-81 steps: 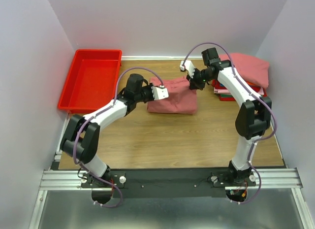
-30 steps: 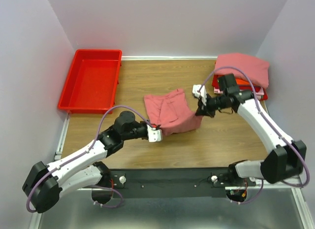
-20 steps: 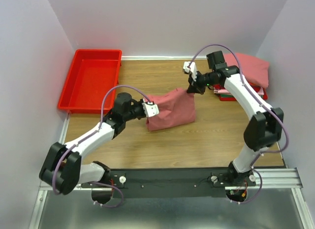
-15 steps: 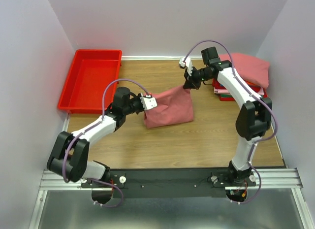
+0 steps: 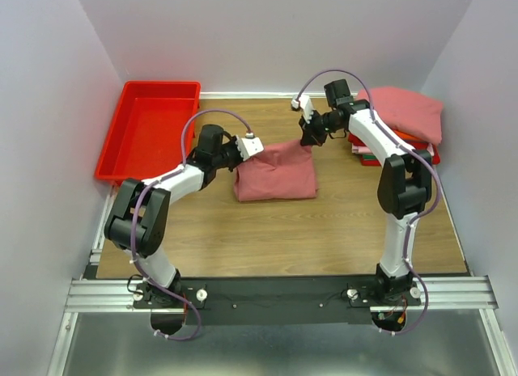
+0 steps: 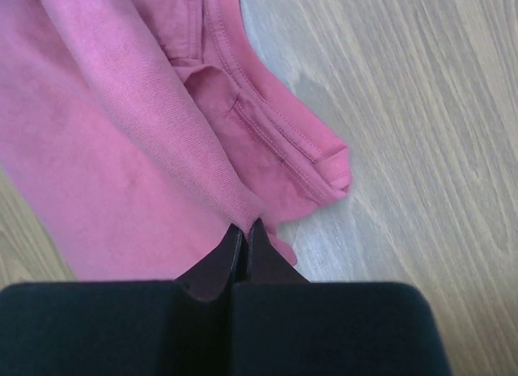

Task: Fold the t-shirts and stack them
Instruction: Fold the tshirt, then neatly place the folded tshirt to the corner

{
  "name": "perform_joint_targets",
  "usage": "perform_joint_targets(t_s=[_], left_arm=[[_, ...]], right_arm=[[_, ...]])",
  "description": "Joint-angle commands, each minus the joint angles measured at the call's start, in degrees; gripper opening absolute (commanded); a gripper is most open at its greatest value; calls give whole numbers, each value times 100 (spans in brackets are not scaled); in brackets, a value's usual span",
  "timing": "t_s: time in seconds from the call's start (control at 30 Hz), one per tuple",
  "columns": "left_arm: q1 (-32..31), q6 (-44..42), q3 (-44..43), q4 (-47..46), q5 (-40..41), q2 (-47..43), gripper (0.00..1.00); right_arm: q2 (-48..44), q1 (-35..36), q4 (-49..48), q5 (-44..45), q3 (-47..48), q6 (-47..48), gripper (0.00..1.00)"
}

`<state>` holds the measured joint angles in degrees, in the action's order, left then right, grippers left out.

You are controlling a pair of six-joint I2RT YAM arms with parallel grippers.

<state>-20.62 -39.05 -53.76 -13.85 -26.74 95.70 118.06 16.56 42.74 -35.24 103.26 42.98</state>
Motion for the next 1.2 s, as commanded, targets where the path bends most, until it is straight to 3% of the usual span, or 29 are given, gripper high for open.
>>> perform_joint_targets(t_s=[0.0, 0.07, 0.13, 0.2, 0.23, 0.3, 0.33, 0.37, 0.4, 0.5, 0.6, 0.7, 0.73, 0.9, 1.17], left_arm=[[32, 283, -424, 136, 371, 255, 0], [32, 538, -730, 277, 590, 440, 4], [32, 775, -1004, 504, 784, 694, 18], [23, 1196, -1416, 611, 1213, 862, 60], [6, 1354, -1531, 637, 1398, 984, 81], [6, 1759, -1848, 594, 1942, 1047, 88], [6, 1943, -1945, 550, 2223, 1038, 89], [-3, 2127, -2033, 506, 2591, 977, 89], [-3, 2477, -2216, 454, 3465, 907, 89], [6, 2779, -2341, 418, 4289, 337, 89], [6, 2893, -1912, 199, 4230, -620, 89], [32, 3700, -1185, -21, 4649, -1710, 90], [58, 4051, -998, 22, 4669, -2226, 97], [216, 4133, 161, 522, 3240, -3662, 93], [216, 4274, 1674, 673, 2270, -5710, 93]], right_arm=[[217, 6, -388, 316, 168, -377, 0], [322, 14, -451, 412, 220, -440, 2], [410, 14, -652, 544, 290, -745, 6], [551, 6, -967, 790, 404, -1201, 31], [569, 5, -1152, 1061, 414, -1431, 58], [543, 14, -1686, 1352, 344, -2070, 77], [490, 14, -1925, 1588, 265, -2379, 100], [446, 14, -2101, 2043, 221, -2652, 100], [307, 6, -2286, 2135, 177, -2968, 100], [-19, 5, -2498, 2137, -270, -3312, 100], [-485, -65, -2507, 1391, -885, -3629, 100], [-784, -126, -2516, 748, -1457, -4147, 100], [-828, -126, -2516, 677, -1597, -4218, 100], [-873, -135, -2612, 1027, -2134, -4744, 100], [-425, -135, -2877, 1801, -2311, -5545, 100]])
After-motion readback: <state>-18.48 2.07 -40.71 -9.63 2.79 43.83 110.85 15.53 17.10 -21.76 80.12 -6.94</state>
